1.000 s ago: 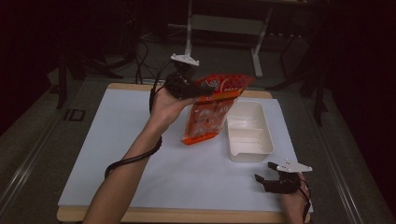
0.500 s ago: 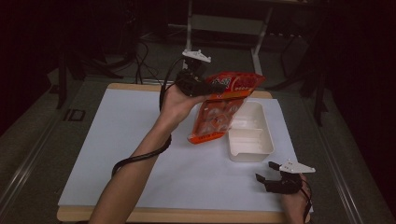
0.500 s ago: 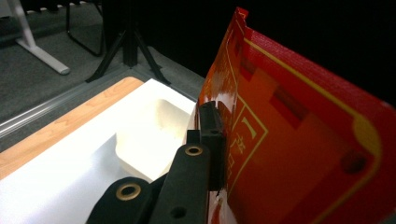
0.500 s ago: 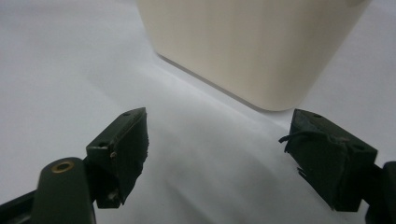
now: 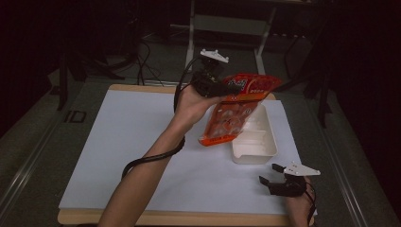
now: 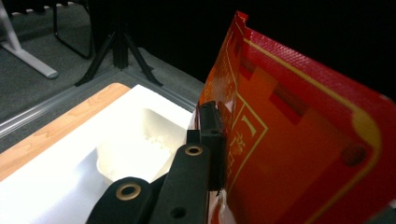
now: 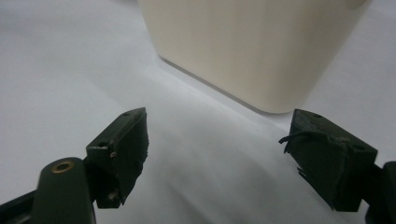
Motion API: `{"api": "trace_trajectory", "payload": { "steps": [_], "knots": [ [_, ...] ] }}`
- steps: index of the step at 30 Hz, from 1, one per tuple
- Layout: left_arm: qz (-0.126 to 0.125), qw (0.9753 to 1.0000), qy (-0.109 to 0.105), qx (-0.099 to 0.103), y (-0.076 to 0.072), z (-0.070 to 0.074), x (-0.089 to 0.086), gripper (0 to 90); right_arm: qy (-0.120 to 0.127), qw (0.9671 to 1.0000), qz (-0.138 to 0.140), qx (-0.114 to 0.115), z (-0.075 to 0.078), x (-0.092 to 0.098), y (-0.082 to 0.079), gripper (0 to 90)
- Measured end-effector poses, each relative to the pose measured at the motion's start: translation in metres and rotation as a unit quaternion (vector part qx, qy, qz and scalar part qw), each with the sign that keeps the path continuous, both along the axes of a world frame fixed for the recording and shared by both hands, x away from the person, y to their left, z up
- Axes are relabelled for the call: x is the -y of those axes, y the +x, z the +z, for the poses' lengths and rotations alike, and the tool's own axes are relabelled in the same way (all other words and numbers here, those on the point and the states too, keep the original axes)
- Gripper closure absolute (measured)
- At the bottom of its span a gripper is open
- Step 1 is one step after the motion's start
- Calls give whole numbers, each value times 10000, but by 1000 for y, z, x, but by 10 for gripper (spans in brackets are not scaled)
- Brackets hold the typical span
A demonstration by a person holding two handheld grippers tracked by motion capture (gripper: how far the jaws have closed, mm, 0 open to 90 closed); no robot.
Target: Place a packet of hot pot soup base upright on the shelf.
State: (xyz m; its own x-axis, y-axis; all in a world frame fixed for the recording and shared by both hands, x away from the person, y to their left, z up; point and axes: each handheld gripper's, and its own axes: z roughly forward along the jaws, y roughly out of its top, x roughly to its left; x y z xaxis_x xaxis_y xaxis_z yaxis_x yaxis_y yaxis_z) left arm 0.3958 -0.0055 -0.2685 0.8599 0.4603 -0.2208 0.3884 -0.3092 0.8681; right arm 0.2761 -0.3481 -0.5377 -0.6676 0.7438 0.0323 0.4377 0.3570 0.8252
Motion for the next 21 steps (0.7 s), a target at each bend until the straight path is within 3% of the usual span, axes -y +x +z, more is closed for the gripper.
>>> {"api": "trace_trajectory", "payload": {
  "steps": [21],
  "knots": [
    [-94,9999,25,-29,2,3,33,900,-2,10000,21,6,0,0,0,202]
  ]
}}
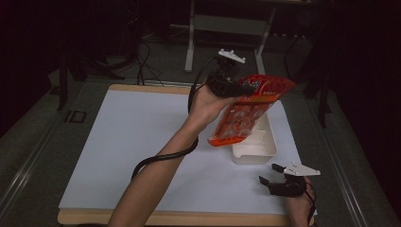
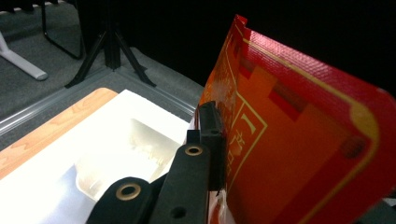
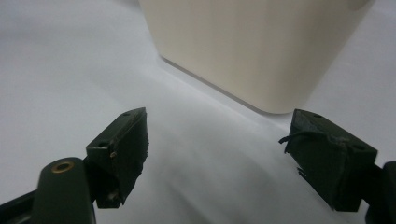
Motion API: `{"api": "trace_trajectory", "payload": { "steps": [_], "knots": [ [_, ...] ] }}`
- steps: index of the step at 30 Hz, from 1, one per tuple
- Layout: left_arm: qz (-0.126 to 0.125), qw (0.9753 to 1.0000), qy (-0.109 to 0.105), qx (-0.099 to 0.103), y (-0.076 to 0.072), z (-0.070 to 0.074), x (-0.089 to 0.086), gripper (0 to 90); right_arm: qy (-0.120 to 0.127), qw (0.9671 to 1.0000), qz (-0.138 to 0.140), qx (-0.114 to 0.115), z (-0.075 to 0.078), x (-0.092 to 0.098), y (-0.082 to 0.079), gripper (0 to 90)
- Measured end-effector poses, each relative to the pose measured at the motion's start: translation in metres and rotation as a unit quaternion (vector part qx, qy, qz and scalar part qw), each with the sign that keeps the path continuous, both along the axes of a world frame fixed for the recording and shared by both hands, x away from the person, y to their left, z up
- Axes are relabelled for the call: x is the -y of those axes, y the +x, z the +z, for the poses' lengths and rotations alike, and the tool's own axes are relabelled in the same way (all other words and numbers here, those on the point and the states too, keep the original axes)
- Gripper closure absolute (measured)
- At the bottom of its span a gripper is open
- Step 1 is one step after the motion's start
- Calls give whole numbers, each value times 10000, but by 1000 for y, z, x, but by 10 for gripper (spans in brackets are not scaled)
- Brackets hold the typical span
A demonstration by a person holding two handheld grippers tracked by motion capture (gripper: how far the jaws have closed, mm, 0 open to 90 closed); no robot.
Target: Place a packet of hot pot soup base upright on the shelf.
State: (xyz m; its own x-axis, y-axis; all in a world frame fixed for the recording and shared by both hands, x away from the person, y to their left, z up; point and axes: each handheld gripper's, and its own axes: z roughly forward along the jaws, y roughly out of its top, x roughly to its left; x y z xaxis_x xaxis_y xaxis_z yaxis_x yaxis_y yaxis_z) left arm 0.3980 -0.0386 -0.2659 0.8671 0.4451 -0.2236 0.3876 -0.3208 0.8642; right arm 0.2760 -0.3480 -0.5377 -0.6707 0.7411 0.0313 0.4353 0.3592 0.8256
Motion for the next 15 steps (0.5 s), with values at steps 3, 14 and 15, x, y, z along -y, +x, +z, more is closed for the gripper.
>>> {"api": "trace_trajectory", "payload": {
  "steps": [3,14,15],
  "knots": [
    [17,10000,-22,-28,1,0,4,900,10,10000,1,-3,0,0,0,202],
    [43,9999,-56,-114,6,-7,27,900,5,10000,1,9,0,0,0,203],
    [43,9999,-56,-114,6,-7,27,900,7,10000,1,6,0,0,0,203]
  ]
}}
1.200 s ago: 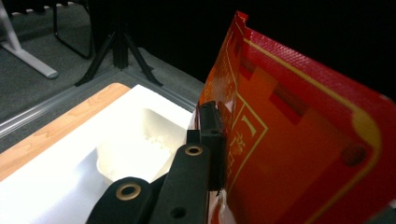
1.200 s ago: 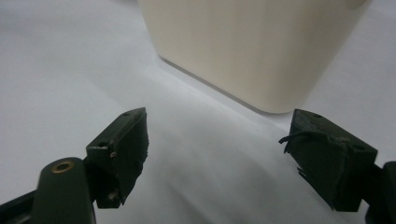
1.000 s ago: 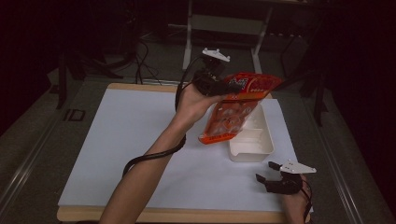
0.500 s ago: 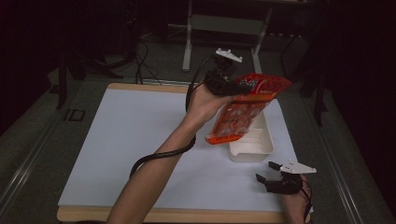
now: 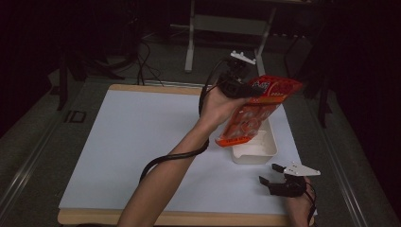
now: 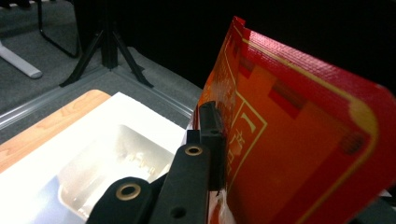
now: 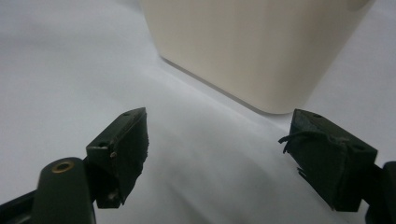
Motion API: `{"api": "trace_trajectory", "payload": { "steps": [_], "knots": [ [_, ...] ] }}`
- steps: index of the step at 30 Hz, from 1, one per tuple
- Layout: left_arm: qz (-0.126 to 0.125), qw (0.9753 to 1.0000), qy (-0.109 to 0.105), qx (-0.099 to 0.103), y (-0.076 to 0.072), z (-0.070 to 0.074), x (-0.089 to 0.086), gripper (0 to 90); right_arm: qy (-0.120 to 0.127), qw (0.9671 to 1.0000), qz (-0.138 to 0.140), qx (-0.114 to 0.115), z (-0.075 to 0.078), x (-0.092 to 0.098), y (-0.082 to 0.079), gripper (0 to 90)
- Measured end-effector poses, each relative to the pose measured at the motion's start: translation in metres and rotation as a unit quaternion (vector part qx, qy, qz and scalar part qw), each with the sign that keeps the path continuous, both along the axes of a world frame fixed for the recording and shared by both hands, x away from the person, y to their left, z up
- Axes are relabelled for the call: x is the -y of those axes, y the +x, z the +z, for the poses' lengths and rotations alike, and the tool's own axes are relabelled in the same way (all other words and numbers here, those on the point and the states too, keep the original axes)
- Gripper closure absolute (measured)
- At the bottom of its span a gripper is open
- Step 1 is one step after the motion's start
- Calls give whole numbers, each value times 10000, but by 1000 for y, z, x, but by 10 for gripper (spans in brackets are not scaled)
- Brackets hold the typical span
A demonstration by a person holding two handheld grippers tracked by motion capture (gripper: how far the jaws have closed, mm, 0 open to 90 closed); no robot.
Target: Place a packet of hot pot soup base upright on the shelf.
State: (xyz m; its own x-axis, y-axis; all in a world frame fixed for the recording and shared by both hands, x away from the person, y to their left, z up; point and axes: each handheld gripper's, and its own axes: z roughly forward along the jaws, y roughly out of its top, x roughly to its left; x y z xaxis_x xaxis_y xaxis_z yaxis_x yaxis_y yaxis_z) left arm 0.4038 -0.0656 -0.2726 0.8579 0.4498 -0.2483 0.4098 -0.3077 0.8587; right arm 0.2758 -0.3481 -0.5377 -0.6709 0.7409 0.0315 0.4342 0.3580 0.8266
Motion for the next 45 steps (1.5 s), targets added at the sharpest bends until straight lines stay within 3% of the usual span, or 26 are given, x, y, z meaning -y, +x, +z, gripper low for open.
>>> {"api": "trace_trajectory", "payload": {
  "steps": [4,12,19,29,33,36,41,45],
  "knots": [
    [-2,10000,15,-26,3,-8,17,900,18,10000,1,-2,0,0,0,202],
    [119,9998,-139,-11,6,-17,29,900,33,10000,-1,3,0,0,-1,202],
    [381,9989,-265,-38,5,-30,42,900,45,10000,0,18,0,1,-1,203],
    [751,9953,-557,-246,5,-58,49,900,33,10000,5,51,0,1,-1,202],
    [789,9941,-683,-294,4,-62,48,900,51,10000,5,49,0,1,-1,202],
    [840,9939,-625,-355,3,-67,50,900,34,10000,12,47,0,1,-1,202],
    [853,9933,-552,-546,3,-86,51,900,42,10000,7,63,0,1,-1,202],
    [759,9929,-611,-685,6,-94,43,900,40,10000,16,52,0,1,-1,202]
  ]
}}
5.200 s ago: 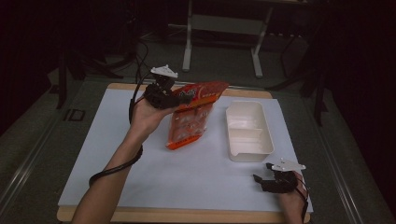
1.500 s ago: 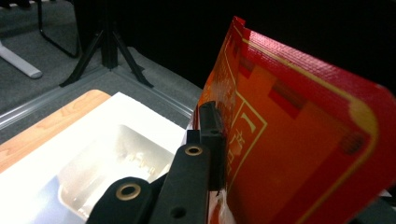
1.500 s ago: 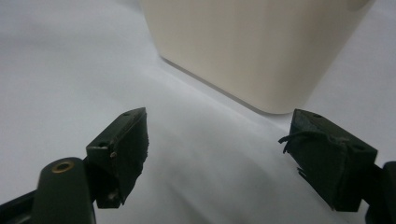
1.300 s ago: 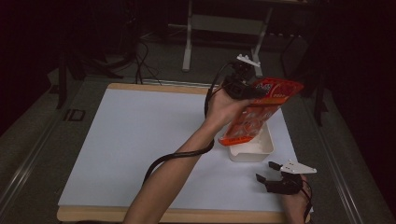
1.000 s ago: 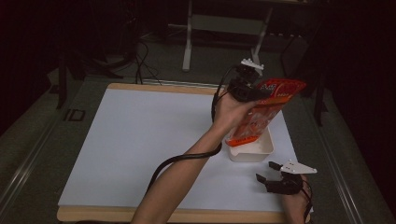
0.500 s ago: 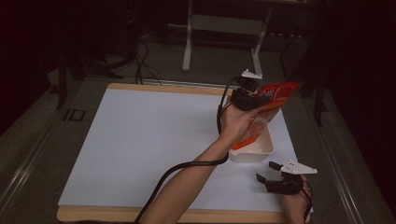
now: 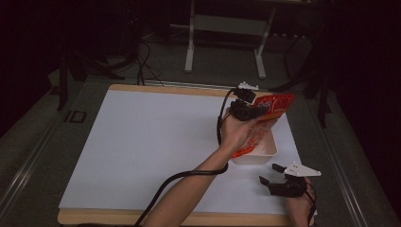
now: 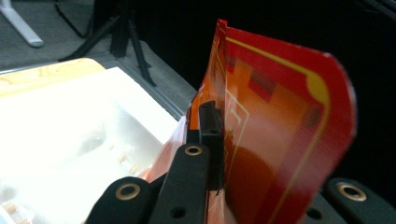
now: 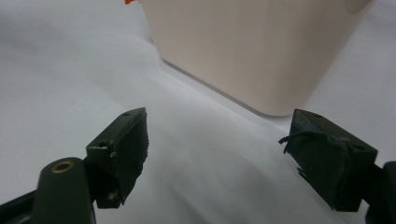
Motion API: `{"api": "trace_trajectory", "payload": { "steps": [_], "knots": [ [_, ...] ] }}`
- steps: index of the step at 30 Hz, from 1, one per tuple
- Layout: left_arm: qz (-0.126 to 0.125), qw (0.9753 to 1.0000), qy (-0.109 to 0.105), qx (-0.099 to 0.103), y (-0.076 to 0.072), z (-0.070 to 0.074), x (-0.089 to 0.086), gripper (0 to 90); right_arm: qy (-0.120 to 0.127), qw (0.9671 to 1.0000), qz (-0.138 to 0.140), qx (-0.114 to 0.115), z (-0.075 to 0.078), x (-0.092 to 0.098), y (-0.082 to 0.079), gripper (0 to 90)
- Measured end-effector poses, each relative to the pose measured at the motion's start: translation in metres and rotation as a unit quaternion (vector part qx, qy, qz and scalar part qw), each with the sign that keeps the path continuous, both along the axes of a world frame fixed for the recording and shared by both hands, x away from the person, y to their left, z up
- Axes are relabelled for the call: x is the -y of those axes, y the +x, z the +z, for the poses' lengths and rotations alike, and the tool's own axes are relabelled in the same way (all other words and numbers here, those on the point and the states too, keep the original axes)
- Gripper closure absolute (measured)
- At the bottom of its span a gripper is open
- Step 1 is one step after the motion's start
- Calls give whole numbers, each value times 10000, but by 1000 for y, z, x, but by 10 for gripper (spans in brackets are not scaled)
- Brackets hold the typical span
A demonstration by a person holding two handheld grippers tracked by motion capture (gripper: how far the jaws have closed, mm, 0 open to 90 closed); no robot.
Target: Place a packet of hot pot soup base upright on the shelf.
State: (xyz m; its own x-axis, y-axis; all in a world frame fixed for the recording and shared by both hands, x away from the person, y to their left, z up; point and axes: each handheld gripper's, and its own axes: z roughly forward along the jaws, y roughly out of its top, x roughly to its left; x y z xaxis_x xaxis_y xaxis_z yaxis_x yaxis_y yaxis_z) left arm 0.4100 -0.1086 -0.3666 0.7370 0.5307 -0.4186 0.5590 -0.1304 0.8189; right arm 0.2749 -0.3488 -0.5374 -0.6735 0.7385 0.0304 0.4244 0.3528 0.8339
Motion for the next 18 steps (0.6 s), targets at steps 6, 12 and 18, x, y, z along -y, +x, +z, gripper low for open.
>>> {"api": "trace_trajectory", "payload": {
  "steps": [6,12,18],
  "knots": [
    [-293,9978,546,245,-6,-1,-9,707,-17,10000,1,-4,0,0,0,202],
    [-485,9953,840,-68,-5,-27,-22,684,-24,10000,1,-12,0,-1,0,202],
    [-517,9953,690,-437,-5,-29,-23,666,-30,10000,-2,-23,0,-1,1,202]
  ]
}}
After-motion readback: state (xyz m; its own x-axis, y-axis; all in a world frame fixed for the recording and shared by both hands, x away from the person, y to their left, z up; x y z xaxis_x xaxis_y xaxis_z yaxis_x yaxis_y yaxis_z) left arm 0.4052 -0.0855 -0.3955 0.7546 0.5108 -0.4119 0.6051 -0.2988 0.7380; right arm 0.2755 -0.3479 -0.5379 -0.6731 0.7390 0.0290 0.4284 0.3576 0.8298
